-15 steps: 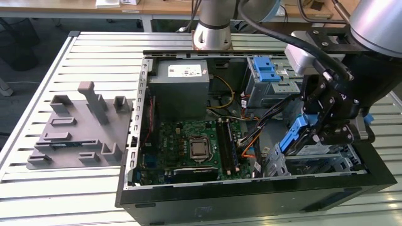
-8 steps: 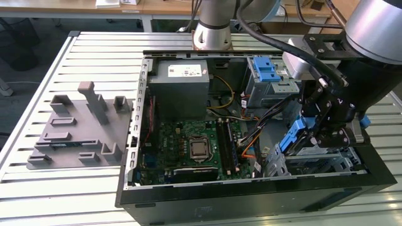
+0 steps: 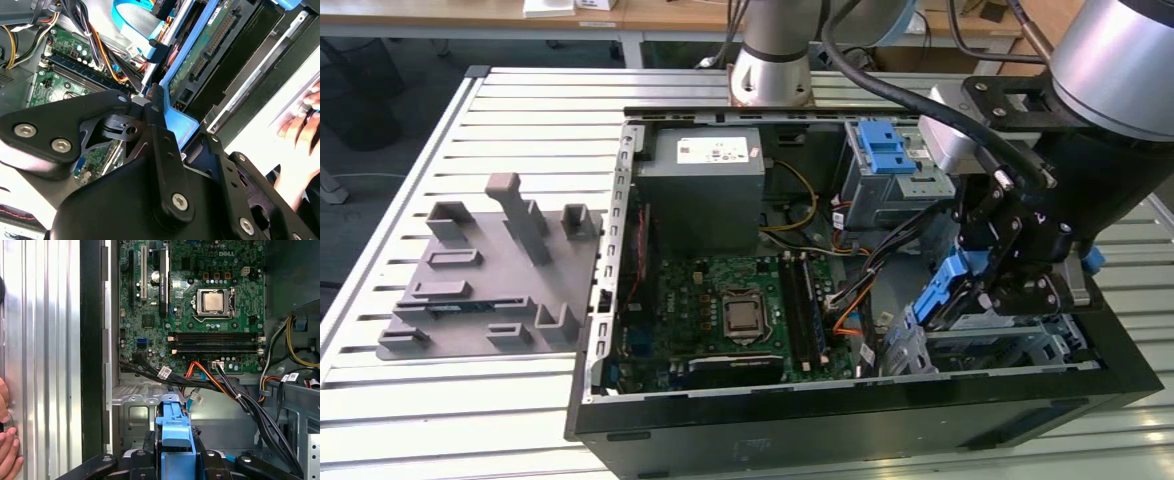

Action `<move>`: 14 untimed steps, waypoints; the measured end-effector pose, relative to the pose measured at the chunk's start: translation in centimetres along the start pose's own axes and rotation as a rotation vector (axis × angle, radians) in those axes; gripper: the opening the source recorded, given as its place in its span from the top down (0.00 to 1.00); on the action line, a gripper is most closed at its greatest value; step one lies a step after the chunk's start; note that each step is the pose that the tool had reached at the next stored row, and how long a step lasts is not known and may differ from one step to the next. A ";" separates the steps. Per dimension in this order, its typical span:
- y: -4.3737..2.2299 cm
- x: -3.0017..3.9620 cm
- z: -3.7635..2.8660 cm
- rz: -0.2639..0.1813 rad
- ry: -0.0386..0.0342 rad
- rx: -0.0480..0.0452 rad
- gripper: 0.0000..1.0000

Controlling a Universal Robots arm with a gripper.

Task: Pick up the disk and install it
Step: 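Insert the disk into the insertion slot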

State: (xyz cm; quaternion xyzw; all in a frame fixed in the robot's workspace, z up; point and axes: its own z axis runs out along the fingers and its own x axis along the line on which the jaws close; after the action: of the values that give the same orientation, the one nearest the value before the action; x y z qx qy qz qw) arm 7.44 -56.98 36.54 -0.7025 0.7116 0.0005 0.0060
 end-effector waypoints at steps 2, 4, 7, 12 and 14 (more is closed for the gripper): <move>0.00 0.00 0.00 0.000 0.0002 0.0000 0.64; 0.00 0.00 0.00 0.000 0.0003 0.0001 0.62; 0.00 0.00 0.21 0.000 -0.0003 0.0000 0.56; 0.00 0.01 0.46 0.000 0.0003 0.0000 0.64; 0.00 0.01 0.48 0.000 0.0001 0.0000 0.70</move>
State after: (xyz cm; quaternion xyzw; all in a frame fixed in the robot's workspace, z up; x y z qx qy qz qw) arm 7.45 -56.98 36.06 -0.7026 0.7116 0.0005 0.0060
